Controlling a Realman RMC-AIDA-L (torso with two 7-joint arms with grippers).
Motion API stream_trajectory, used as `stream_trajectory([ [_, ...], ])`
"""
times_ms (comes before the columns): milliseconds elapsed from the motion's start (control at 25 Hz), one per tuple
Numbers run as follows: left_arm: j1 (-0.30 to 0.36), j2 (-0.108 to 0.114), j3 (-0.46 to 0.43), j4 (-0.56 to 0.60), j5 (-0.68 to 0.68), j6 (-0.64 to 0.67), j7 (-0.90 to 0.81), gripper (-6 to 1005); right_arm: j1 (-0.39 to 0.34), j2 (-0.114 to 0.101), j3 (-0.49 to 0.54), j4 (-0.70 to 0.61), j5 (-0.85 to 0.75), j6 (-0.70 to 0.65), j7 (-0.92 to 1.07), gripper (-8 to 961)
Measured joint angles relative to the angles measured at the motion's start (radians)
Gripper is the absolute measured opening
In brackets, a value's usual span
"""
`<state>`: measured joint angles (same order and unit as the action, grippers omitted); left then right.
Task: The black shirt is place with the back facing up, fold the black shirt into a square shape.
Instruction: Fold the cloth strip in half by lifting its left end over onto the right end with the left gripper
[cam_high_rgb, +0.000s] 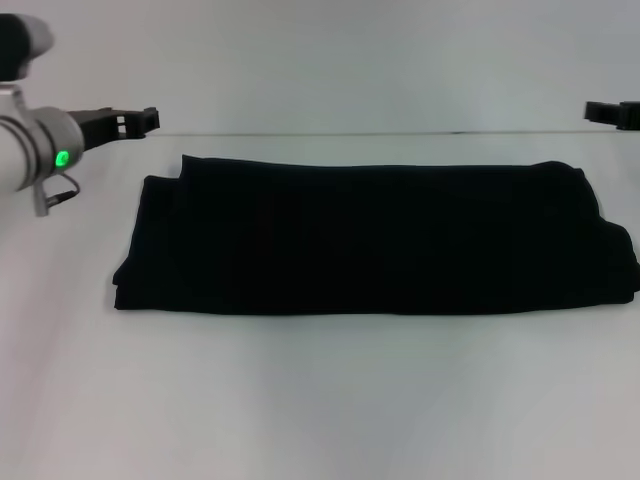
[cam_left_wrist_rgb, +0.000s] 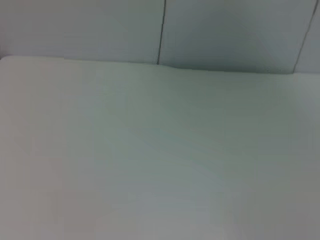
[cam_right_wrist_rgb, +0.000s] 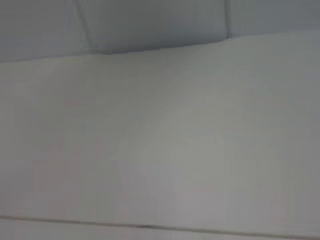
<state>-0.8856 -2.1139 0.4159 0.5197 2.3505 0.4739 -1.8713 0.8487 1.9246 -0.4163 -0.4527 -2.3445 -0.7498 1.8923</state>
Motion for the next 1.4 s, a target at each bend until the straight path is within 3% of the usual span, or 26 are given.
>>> stream_trajectory([
  [80,0.033,0.012,0.003,0.046,-0.001,0.123,-0.046,580,-0.026,-0.010,0.000,-0.025,0.041,-0.124,0.004,459],
  [200,0.100,0.045,0.000,0.126,-0.012,0.466,-0.134,726,-0.076,-0.023,0.001,-0.055,0.129,-0.309,0.006,545],
  [400,0.171,0.068,-0.050,0.202,-0.028,0.832,-0.246,746,-0.150,-0.024,-0.007,-0.068,0.256,-0.541,-0.025,723],
  [480,0.186,0.078,-0.075,0.210,-0.028,0.926,-0.299,754,-0.158,-0.021,-0.015,-0.070,0.256,-0.583,-0.033,730],
  [720,0.215,0.090,-0.095,0.205,0.035,1.020,-0.516,819,-0.157,-0.022,-0.059,-0.074,0.253,-0.597,-0.043,905],
  [840,0.226,0.085,-0.095,0.197,0.084,1.019,-0.618,893,-0.149,-0.021,-0.062,-0.075,0.253,-0.560,-0.045,923],
  [1400,0.255,0.078,-0.121,0.150,0.166,0.984,-0.909,889,-0.129,-0.025,-0.073,-0.089,0.257,-0.524,-0.046,936],
])
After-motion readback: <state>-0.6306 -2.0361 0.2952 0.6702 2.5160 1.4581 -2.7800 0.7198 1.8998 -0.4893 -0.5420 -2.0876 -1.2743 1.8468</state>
